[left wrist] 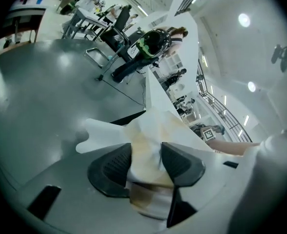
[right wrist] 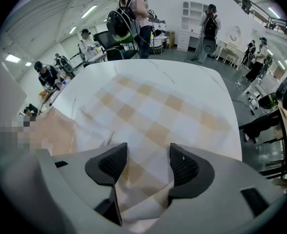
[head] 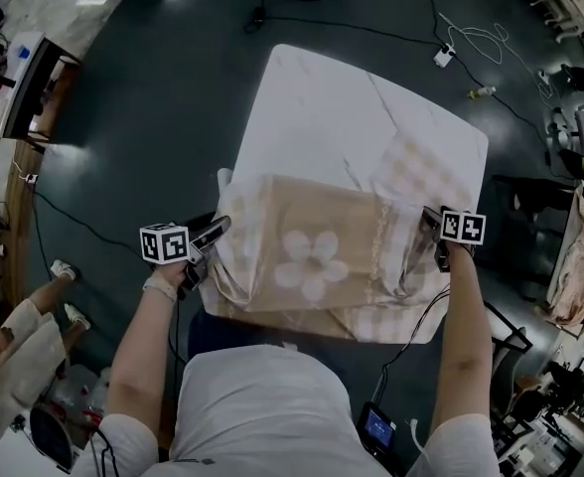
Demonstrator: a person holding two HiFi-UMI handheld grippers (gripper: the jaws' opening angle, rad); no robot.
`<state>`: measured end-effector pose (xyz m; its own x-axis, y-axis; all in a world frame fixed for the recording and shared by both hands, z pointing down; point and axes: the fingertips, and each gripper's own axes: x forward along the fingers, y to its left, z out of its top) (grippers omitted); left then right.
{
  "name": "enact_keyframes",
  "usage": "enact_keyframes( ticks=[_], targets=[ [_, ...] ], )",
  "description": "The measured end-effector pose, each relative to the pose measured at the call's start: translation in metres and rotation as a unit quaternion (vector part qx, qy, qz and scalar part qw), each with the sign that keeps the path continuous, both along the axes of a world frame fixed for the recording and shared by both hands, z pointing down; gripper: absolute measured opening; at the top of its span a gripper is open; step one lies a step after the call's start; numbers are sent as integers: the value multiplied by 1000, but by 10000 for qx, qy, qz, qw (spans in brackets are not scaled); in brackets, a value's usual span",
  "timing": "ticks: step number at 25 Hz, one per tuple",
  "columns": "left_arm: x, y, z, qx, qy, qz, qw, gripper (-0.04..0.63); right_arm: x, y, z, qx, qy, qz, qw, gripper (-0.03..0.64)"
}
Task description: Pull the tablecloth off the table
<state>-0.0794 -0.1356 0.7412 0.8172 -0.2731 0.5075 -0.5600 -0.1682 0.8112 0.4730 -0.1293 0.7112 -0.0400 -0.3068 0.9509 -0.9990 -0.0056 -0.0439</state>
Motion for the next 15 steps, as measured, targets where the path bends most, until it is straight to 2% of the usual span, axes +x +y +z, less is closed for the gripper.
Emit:
enact_keyframes(
  ticks=[3,9,10,13,15],
  targets=[
    [2,1,-5,224,-165,42,9996,169,-4,-1,-1,9,11,-1,10000,248],
    [2,3,-12,635,-545,143,9964,110,-23,-1,-1,83,-206,-52,9997,89],
    [1,3,-13,734,-647,143,9951,106,-26,0,-1,95,-234,-75,9997,46],
    [-3,4,-17,1078,-1045,211,9884,71,-32,3,-1,178,-83,-298,9994,35],
    [-4,6,-21,1315,-1365,365,9812,52,-34,4,-7,339,37,-437,9985,34]
  ],
)
